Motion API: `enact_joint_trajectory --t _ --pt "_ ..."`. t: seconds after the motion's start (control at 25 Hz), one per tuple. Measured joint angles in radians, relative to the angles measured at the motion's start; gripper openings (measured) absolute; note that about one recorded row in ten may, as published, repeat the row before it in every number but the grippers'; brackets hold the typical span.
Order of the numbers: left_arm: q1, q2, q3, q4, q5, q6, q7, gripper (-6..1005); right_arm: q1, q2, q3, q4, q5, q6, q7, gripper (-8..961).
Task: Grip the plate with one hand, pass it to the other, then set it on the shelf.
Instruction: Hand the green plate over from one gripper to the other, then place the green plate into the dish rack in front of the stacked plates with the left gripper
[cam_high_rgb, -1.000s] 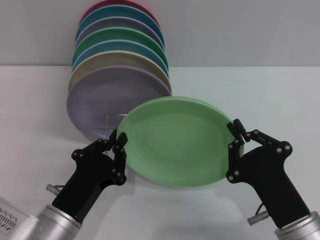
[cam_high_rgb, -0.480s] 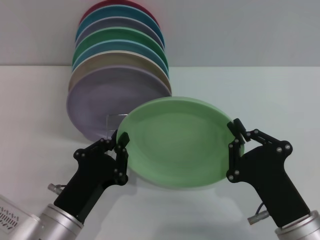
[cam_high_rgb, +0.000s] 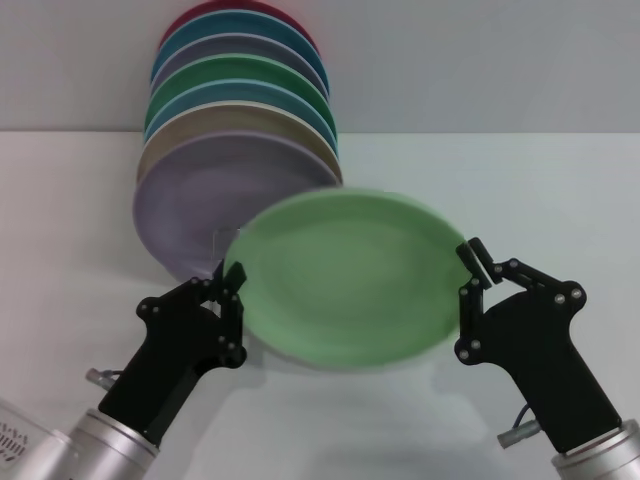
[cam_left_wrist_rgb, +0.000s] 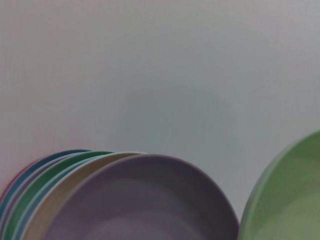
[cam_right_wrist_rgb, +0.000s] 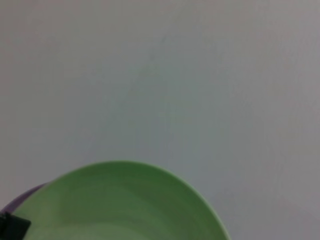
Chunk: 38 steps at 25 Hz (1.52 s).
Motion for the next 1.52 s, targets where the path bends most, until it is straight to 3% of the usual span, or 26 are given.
enact_joint_trajectory --t 0.32,0.48,0.68,1.08,1.52 --pt "0.015 0.0 -0.001 0.0 -0.002 0.022 0.008 37 0.012 0.0 -0.005 -0.01 -0.002 -0.006 -0.001 27" --pt "0.036 0.003 0.0 -0.001 0.001 0.107 0.019 39 0.011 -0.005 -0.02 0.011 -0.008 -0.036 0.05 66" --pt "0.047 0.008 -0.032 0.011 -0.001 0.17 0.01 43 0.016 -0.013 -0.087 0.02 -0.01 -0.095 0.107 255" --pt "0.05 0.011 -0.153 0.069 0.003 0.318 0.011 49 0.022 -0.013 -0.113 -0.014 -0.01 -0.105 0.123 254" --pt "-0.031 0.009 -0.203 0.246 0.006 0.384 0.015 56 0.029 0.002 -0.101 -0.108 0.054 -0.097 0.124 254"
